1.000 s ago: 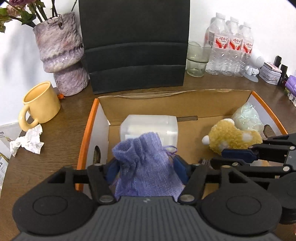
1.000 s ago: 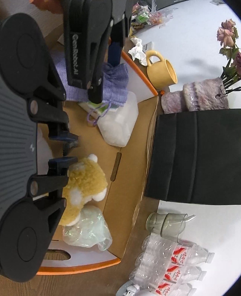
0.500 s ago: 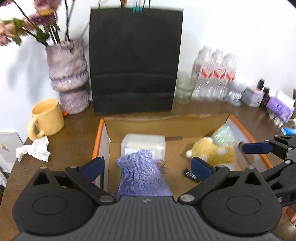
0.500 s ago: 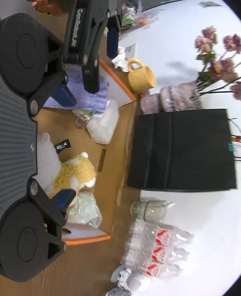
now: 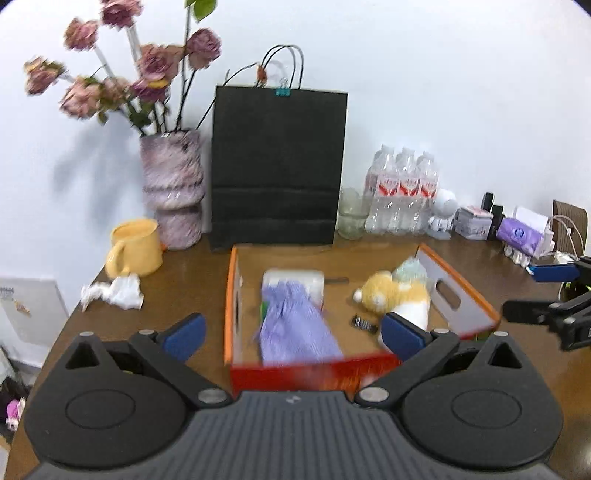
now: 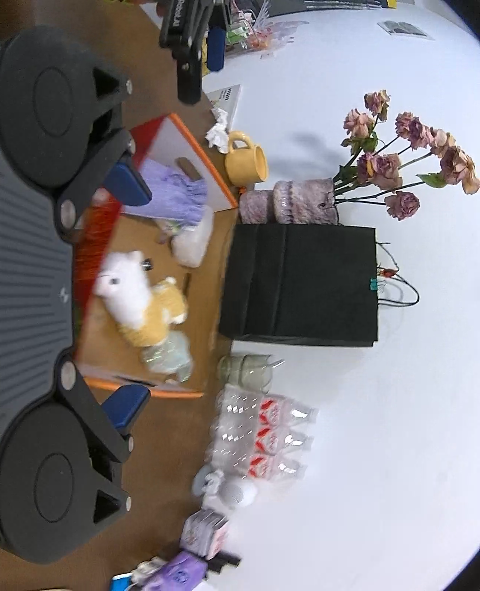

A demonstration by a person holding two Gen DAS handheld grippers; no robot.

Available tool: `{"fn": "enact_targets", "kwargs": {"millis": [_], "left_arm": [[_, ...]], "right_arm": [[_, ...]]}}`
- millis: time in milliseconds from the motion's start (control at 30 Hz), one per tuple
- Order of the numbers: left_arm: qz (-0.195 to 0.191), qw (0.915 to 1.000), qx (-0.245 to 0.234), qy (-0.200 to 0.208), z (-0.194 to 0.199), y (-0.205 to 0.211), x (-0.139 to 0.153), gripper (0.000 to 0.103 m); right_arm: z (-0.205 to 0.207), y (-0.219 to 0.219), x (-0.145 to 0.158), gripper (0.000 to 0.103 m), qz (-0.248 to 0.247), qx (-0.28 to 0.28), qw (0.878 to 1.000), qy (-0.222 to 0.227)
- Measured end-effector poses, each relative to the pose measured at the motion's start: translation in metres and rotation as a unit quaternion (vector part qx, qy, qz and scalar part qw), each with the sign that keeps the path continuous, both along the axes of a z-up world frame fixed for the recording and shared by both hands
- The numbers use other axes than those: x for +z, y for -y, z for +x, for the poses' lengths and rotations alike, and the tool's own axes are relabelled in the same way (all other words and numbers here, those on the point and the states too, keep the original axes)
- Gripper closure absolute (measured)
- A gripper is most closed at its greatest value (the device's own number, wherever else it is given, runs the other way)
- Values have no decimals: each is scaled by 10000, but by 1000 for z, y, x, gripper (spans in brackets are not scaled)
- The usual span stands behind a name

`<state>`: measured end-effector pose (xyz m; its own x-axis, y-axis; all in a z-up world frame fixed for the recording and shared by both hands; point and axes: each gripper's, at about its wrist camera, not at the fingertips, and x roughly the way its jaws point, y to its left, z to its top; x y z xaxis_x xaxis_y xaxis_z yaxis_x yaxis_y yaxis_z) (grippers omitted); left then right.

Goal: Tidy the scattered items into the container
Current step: 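Grasp the blue packet with the right tool while the left grasps the white round object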

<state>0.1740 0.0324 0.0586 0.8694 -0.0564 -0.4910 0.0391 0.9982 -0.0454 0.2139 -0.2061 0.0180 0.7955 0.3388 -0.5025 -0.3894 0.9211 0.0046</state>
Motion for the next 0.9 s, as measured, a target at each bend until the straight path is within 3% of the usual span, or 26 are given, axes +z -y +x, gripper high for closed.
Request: {"fn": "enact_targets", "kwargs": {"millis": [267, 467, 567, 633, 900], "left_arm": [[66, 9984, -35, -563, -35, -1, -54, 0], [304, 9966, -68, -757, -43, 3, -78, 2], [413, 9958, -97, -815, -43, 7, -84, 7], [440, 9950, -128, -882, -42, 8, -88, 17], [382, 9934, -255, -1047, -34, 7, -99, 33]], "right_arm": [[-38, 15, -55, 0, 163, -248, 9985, -463], [-47, -5, -82, 7, 141, 49, 9977, -665], [-45, -20, -86, 7, 91, 235, 9974, -678], [-43, -31, -88, 8, 48, 359, 9971, -669], [-28, -55, -99, 21, 1, 480, 9950, -876]]}}
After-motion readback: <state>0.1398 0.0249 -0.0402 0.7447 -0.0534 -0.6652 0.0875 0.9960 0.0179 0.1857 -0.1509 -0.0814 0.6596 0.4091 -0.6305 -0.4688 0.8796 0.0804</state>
